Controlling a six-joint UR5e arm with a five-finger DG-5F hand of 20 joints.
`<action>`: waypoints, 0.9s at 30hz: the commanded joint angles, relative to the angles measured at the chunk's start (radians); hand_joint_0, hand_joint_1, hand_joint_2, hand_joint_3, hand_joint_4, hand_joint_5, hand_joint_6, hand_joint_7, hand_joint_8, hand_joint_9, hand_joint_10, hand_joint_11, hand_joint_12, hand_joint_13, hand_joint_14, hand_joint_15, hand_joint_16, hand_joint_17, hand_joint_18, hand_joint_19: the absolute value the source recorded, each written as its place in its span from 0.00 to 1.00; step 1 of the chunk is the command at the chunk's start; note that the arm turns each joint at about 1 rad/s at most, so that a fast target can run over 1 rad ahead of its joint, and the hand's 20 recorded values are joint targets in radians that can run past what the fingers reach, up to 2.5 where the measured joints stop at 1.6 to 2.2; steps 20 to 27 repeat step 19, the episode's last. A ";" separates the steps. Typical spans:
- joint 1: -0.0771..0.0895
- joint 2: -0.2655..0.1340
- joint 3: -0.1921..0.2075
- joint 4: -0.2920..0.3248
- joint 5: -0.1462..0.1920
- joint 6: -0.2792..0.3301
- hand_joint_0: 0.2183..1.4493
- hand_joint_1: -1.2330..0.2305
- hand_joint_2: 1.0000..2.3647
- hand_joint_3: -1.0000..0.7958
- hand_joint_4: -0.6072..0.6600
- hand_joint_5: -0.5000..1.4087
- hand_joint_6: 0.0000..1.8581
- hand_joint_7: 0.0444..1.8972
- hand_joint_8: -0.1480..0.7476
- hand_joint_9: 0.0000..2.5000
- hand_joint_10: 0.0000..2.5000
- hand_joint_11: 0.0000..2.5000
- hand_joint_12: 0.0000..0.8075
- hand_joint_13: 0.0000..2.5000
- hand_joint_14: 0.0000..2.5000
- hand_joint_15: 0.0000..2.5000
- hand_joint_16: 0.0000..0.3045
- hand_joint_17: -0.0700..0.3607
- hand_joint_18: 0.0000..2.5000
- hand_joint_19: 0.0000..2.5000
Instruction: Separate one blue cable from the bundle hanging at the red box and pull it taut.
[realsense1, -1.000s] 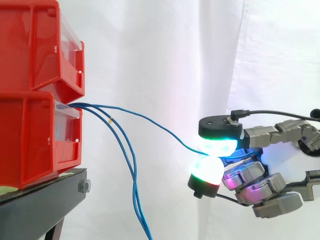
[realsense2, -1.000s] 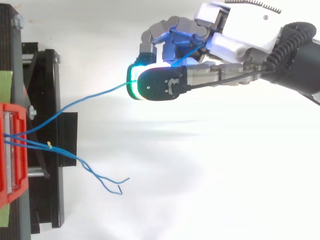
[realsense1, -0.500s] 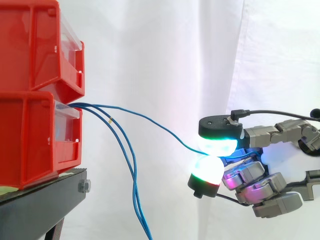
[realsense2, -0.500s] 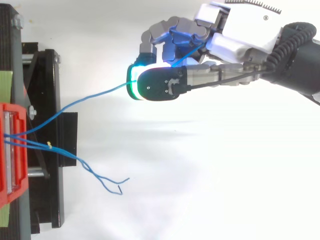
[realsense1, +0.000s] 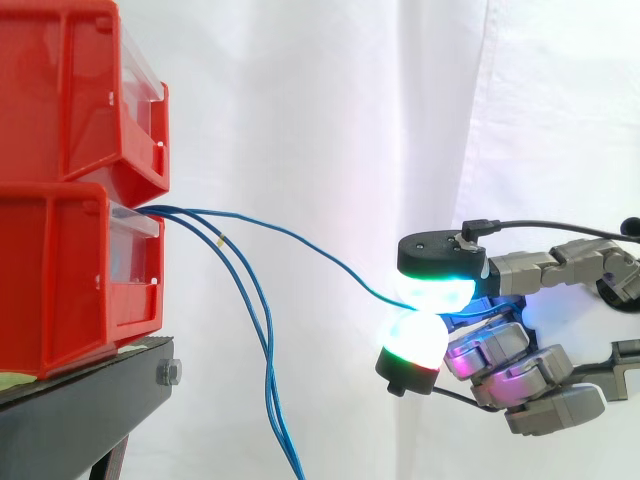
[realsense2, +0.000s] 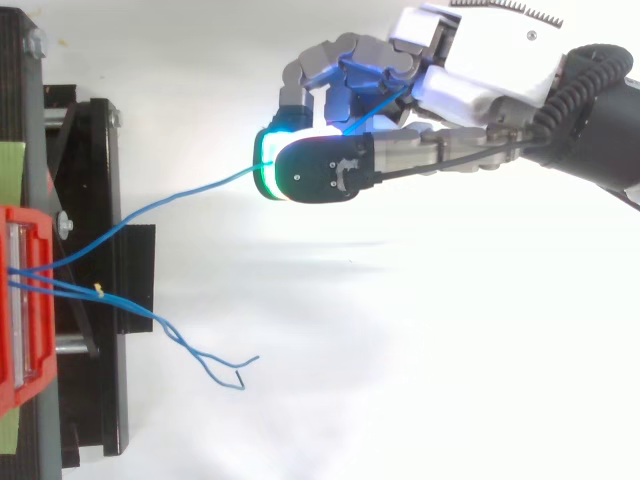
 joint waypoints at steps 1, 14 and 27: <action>-0.001 0.001 0.000 0.000 0.000 0.000 0.34 0.30 0.01 0.55 0.59 0.15 0.48 0.62 0.49 0.14 1.00 0.95 0.51 0.35 1.00 0.81 0.15 0.40 0.55 0.64; -0.001 -0.001 0.000 0.000 0.000 0.000 0.34 0.30 0.01 0.55 0.59 0.15 0.48 0.63 0.50 0.14 1.00 0.95 0.51 0.36 1.00 0.80 0.15 0.40 0.55 0.64; 0.000 -0.001 0.000 0.000 0.000 0.000 0.34 0.30 0.01 0.55 0.59 0.15 0.48 0.62 0.50 0.14 1.00 0.95 0.51 0.36 1.00 0.80 0.15 0.40 0.55 0.63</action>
